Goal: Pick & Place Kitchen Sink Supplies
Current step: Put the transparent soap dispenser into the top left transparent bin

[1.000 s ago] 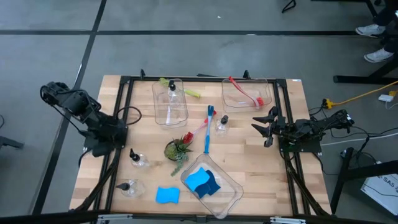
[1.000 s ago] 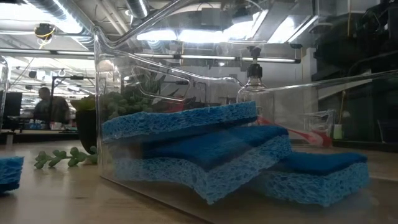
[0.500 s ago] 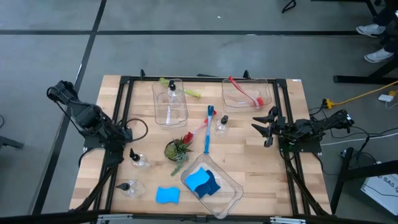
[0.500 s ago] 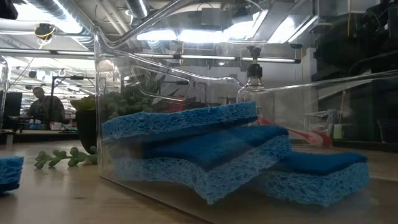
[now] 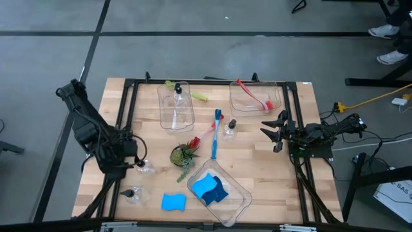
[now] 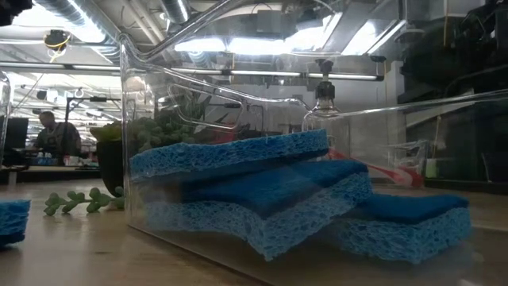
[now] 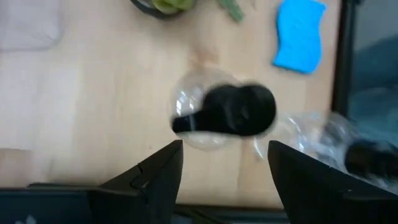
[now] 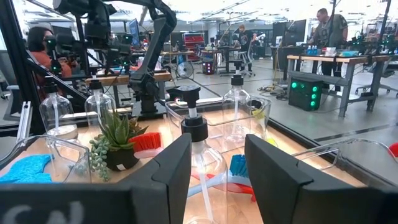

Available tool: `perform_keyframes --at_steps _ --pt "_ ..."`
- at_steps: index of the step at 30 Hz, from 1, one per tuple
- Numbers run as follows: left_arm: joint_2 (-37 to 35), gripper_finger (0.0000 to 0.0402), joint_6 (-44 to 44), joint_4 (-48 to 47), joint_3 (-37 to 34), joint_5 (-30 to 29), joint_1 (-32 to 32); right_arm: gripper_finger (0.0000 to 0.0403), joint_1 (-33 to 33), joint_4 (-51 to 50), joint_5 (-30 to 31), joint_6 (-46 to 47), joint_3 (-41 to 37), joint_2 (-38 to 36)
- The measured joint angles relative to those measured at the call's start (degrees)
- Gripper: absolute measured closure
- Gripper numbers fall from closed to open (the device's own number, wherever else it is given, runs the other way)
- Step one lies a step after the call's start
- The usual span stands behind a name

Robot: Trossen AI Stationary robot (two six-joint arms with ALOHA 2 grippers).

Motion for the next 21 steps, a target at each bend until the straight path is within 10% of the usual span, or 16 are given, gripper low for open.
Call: perform_keyframes --at_steps 21 --pt "7.44 0.0178 -18.26 3.28 0.00 -13.16 -3.72 0.0254 0.00 0.00 0.02 -0.02 0.00 0.00"
